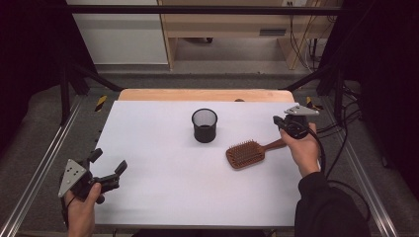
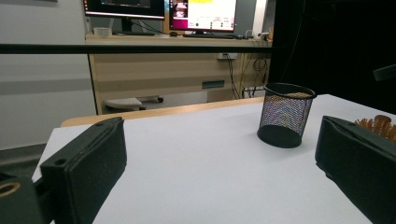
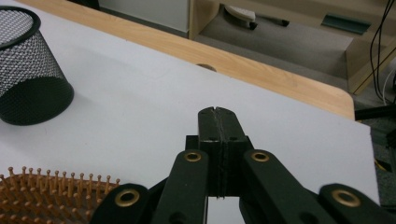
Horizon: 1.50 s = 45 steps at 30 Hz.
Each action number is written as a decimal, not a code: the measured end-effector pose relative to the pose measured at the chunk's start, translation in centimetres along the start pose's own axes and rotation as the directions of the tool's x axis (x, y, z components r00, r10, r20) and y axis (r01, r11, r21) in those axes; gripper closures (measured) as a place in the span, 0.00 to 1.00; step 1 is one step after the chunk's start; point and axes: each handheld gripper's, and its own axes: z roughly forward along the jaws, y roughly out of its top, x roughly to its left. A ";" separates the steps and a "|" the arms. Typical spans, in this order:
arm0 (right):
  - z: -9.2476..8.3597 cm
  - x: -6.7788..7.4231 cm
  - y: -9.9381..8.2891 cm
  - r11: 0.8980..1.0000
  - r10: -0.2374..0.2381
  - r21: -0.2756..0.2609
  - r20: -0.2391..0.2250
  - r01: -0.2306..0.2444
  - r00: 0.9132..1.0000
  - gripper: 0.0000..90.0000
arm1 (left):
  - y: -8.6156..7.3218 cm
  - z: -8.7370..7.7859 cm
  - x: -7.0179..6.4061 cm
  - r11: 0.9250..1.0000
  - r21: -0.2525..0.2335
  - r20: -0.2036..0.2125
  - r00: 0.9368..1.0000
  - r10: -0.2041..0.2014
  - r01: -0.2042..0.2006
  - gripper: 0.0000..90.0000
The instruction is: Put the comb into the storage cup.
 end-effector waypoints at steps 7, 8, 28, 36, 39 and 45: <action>1.8 0.4 -1.1 0.995 0.006 0.099 -0.006 -0.006 1.000 1.00 | 0.0 0.0 0.1 1.000 0.003 0.000 1.000 0.002 -0.002 0.03; 2.1 0.5 -1.4 0.993 -0.001 0.121 -0.004 0.001 1.000 1.00 | 0.0 0.0 0.1 1.000 0.003 0.000 1.000 0.002 -0.002 0.03; 3.7 0.3 -5.1 0.953 -0.039 0.301 -0.007 0.040 0.999 1.00 | 0.0 0.0 0.1 1.000 0.010 -0.006 1.000 0.004 -0.004 0.03; 2.5 0.8 -6.2 0.940 -0.048 0.335 -0.047 0.061 0.998 1.00 | 0.0 0.0 0.1 1.000 0.010 -0.010 1.000 0.002 -0.002 0.02; 1.9 0.9 -6.6 0.939 -0.040 0.339 -0.061 0.059 0.997 1.00 | 0.0 0.0 0.1 1.000 0.011 -0.008 1.000 0.005 -0.005 0.02; 0.6 1.6 -7.1 0.934 -0.046 0.347 -0.101 0.078 0.994 1.00 | 0.0 0.0 0.1 1.000 0.011 -0.009 1.000 0.005 -0.005 0.02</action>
